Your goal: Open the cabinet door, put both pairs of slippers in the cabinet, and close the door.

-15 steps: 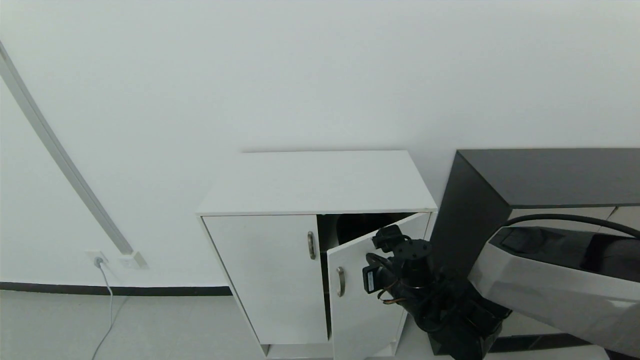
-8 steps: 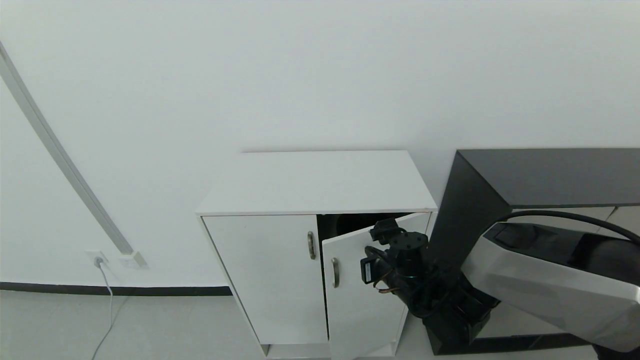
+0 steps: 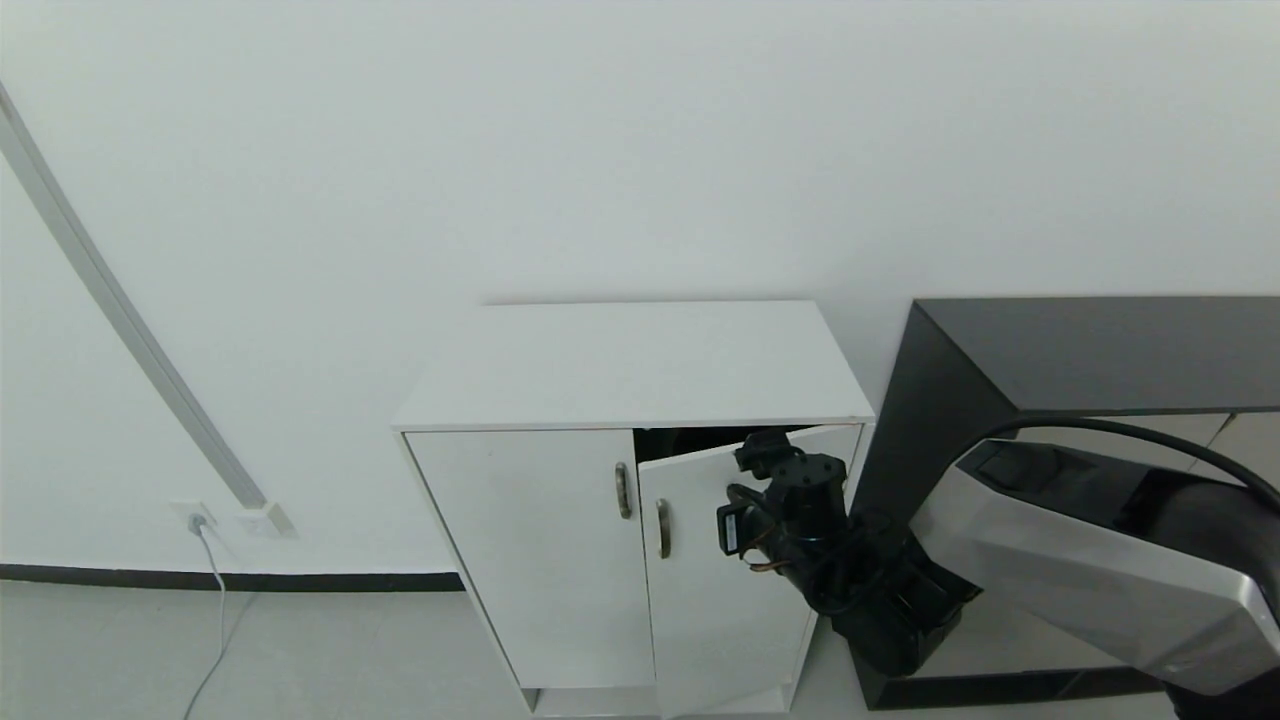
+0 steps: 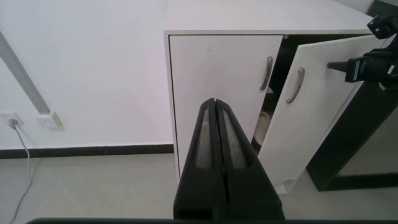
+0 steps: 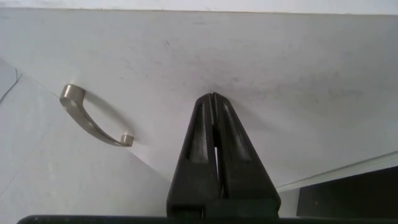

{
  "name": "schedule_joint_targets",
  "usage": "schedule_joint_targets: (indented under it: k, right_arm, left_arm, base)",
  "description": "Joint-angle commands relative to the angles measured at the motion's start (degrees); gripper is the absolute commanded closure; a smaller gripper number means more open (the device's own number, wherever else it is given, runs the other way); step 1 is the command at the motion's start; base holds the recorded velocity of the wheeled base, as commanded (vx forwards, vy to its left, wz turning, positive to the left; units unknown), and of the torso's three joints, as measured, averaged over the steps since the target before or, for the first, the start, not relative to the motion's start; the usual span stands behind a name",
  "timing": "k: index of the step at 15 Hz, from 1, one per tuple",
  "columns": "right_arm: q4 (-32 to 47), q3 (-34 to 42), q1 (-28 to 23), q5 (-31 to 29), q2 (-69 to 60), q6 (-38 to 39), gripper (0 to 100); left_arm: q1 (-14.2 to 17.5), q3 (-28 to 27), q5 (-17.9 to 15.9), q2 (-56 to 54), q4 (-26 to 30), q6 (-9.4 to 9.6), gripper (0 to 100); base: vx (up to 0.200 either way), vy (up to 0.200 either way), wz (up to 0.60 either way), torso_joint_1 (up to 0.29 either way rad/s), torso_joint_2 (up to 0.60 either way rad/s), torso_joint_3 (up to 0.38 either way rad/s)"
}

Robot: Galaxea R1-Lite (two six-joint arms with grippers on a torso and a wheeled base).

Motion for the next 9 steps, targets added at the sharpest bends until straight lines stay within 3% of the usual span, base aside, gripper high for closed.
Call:
schedule_joint_targets:
  k: [1, 9]
  right_arm:
    - [0.09, -1.89, -0.51, 0.01, 1.40, 0.02, 100]
    - [2.99, -6.73, -1.92, 0.01, 3.43, 0.02, 100]
  left_arm:
    - [0.06, 0.00, 0.02, 0.07, -0.01, -0.04, 100]
    - [-0.02, 0.00, 0.02, 0.07, -0.01, -0.04, 100]
  base:
    - [0.000, 0.000, 0.00, 0.000, 0.00, 0.000]
    - [0.000, 0.000, 0.00, 0.000, 0.00, 0.000]
